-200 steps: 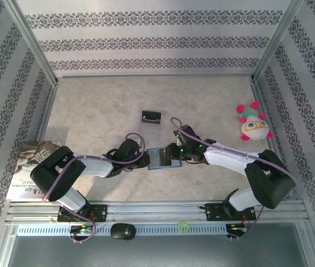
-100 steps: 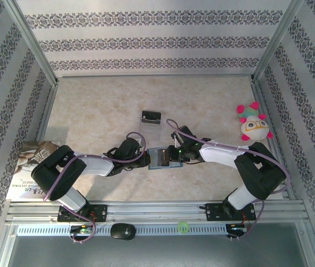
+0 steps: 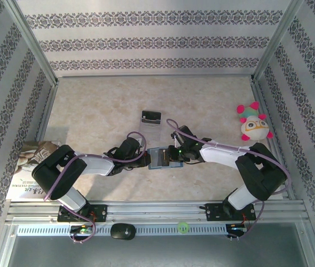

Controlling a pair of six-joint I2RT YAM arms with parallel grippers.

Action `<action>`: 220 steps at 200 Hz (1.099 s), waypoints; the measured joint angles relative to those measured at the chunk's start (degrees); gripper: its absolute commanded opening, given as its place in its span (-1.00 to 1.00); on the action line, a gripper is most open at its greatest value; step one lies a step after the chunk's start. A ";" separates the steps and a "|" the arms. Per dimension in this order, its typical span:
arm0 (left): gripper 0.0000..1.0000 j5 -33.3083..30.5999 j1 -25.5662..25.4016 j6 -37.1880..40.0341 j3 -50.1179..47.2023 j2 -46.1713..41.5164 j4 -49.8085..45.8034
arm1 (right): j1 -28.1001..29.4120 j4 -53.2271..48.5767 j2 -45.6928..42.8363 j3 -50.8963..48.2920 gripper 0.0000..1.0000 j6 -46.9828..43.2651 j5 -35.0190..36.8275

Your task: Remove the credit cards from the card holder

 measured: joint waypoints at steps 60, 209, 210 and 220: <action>-1.00 0.04 0.07 0.00 0.00 0.00 0.02 | 1.42 -1.88 -1.20 1.62 -0.50 0.24 2.25; -1.00 2.43 1.64 0.39 -0.02 0.04 -0.09 | 0.55 -5.55 -7.52 0.46 -1.00 -0.22 6.10; -1.00 2.49 1.66 0.42 -0.02 0.04 -0.09 | 0.55 -5.64 -7.63 0.46 -1.00 -0.31 6.21; -1.00 2.78 1.90 0.46 -0.02 -0.02 -0.24 | 0.24 -6.84 -9.07 0.52 -1.00 -1.18 6.67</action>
